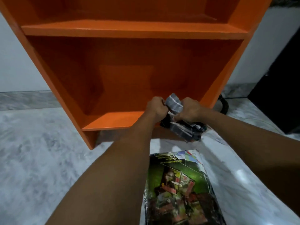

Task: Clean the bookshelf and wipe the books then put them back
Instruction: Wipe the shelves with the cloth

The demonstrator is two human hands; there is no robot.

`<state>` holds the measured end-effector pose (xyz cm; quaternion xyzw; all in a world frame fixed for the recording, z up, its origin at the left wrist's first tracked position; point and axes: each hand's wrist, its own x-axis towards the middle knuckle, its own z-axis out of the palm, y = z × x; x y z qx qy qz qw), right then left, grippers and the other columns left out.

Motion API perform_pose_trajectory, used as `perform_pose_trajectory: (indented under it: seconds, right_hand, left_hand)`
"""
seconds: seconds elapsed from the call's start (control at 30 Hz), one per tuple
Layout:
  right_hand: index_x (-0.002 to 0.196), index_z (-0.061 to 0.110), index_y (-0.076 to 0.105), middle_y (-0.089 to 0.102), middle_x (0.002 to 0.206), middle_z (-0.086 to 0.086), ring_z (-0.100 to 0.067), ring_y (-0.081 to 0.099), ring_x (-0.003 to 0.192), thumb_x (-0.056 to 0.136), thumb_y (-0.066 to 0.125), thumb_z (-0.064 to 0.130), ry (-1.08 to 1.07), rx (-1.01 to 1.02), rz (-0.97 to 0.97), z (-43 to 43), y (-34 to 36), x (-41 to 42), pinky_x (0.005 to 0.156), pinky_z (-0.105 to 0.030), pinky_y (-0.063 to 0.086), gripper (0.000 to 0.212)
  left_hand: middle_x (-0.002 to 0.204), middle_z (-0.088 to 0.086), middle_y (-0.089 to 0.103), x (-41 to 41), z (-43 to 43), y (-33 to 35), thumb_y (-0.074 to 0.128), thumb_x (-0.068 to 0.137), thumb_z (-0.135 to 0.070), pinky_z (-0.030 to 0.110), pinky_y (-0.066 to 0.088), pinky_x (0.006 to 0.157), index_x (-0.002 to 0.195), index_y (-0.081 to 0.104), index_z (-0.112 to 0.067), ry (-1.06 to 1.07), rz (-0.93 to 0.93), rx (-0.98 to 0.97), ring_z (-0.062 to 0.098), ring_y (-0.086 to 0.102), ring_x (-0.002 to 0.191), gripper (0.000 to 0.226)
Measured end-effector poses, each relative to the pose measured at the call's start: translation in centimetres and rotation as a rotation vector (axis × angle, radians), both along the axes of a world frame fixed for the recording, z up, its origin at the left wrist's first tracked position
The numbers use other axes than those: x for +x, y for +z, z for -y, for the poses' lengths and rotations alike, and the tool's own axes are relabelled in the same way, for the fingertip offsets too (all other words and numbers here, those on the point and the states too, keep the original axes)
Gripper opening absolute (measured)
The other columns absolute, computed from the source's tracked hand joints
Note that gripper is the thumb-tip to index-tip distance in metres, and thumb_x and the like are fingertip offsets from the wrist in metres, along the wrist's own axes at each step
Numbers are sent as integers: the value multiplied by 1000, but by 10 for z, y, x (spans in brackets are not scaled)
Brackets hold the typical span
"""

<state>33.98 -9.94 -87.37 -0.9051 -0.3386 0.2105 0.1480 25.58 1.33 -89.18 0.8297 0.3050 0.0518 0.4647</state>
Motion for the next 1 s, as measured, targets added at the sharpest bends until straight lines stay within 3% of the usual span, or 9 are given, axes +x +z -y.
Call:
perform_pose_trajectory:
  seconds: [0.07,0.13,0.33,0.43,0.5,0.6,0.73,0.87,1.0]
  right_hand:
    - [77,8,53,52,65,-7,-21,47,53,82,73,20,51,-69,92,-8,-3,8,50,-29,36,24]
    - [89,12,56,59,73,-5,-21,55,62,84,68,17,67,-55,171,-15,-6,19,54,-29,41,14]
    - [104,14,53,52,92,-8,-28,52,79,88,59,17,-50,-57,518,-24,-17,62,66,-33,39,18]
    - [114,9,59,62,112,-15,-33,59,101,96,50,24,-42,-203,437,-30,-44,80,76,-33,41,26]
    - [120,8,59,62,121,-17,-34,58,109,96,49,28,-14,-215,395,-33,-71,82,85,-35,44,33]
    - [119,15,59,66,111,-15,-36,63,99,88,56,23,-45,-37,466,-33,-92,77,82,-39,50,32]
    - [121,28,59,59,104,-10,-32,57,96,74,66,20,78,179,503,6,-100,42,75,-36,45,48]
    - [110,29,65,55,92,4,-21,57,85,76,72,21,331,193,224,49,-108,-13,70,-31,45,35]
    - [105,31,67,68,90,6,-19,63,79,75,72,25,136,474,181,34,-79,-2,67,-37,54,31]
  left_hand:
    - [108,19,65,1,-1,-10,55,91,-9,34,41,72,96,56,-10,-21,7,88,37,60,101,5]
    - [118,20,64,9,-5,-19,58,90,-13,38,44,79,109,57,-8,-16,37,136,41,58,109,19]
    - [133,21,54,37,-21,-54,55,94,-17,45,44,102,126,55,-8,-84,-199,333,41,50,125,33]
    - [136,18,51,47,-22,-71,62,91,-18,52,39,108,126,57,-9,-100,-307,429,38,47,129,37]
    - [135,18,53,55,-24,-70,71,87,-24,53,41,106,125,57,-9,-97,-338,466,37,47,129,43]
    - [135,16,53,62,-27,-67,77,81,-33,48,44,104,127,56,-9,-97,-353,515,36,47,129,56]
    - [126,18,63,56,-30,-67,68,85,-22,36,47,97,121,65,-10,-108,-292,529,35,58,118,38]
    - [106,15,72,38,-30,-67,68,84,-22,34,51,86,103,72,-8,-118,-229,483,33,65,103,24]
    - [95,19,72,18,-29,-66,69,83,-8,33,46,71,91,72,-3,-24,-163,450,29,68,97,11]
